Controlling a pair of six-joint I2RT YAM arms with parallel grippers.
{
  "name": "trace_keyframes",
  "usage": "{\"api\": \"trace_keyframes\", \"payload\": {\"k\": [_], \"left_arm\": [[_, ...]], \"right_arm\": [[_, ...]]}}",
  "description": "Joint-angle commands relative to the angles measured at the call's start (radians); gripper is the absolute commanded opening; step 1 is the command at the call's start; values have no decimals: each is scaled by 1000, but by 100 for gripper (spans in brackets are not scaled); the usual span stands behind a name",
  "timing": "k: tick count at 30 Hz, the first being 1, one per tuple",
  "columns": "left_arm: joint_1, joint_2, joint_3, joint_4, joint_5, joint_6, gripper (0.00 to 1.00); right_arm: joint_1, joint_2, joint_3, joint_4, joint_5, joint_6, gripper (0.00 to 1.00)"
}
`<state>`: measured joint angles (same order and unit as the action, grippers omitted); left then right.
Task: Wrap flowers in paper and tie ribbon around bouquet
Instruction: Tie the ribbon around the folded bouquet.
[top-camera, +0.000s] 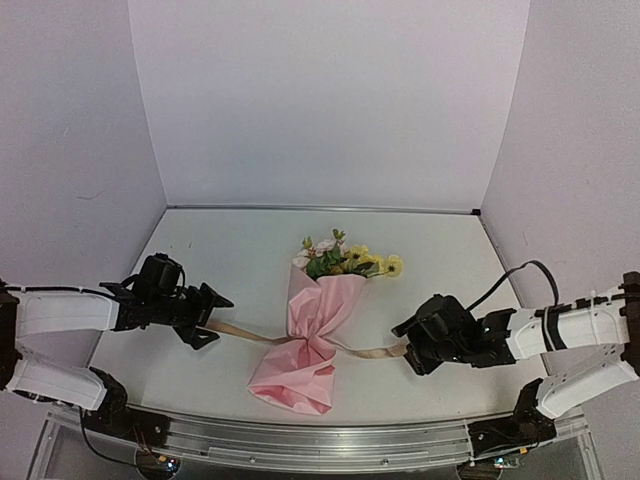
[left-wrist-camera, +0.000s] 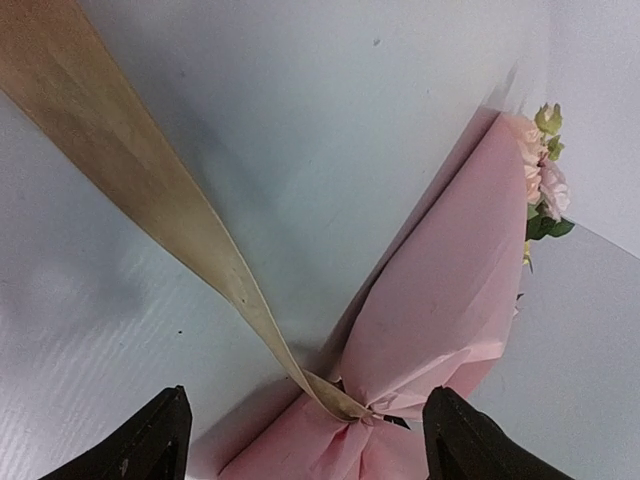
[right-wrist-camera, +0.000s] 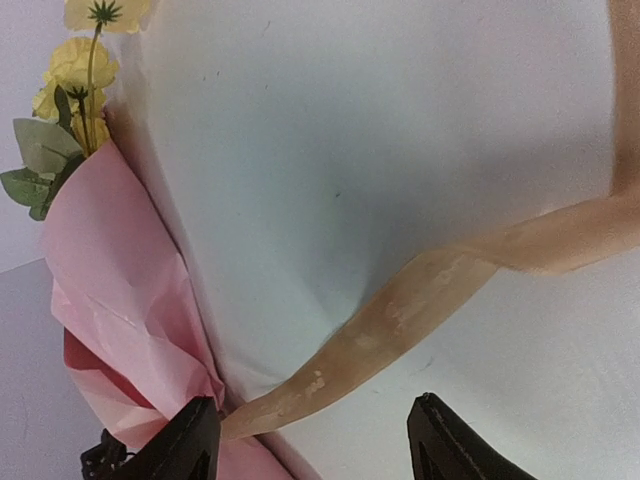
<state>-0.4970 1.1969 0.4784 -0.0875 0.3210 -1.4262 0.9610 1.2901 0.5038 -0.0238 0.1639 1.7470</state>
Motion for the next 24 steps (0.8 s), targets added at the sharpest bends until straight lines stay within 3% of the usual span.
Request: {"api": "trace_keyframes", "payload": {"k": [1,8,14,20,24], "left_arm": [[-96,112,-1,217,-55,-227,80],[-152,269,58,310,-21,-266,79],[-158,330,44,372,13,-304,78],[-157,414,35,466,68,-337,63],[-156,457,32,529,88,-355,42]], "right_arm": [[61,163,86,225,27,151,66],[106,347,159,357,-19,241,66],[120,393,156,378,-39,275,66],[120,459,142,463,-68,304,65],[120,494,141,507,-79,316,64]]}}
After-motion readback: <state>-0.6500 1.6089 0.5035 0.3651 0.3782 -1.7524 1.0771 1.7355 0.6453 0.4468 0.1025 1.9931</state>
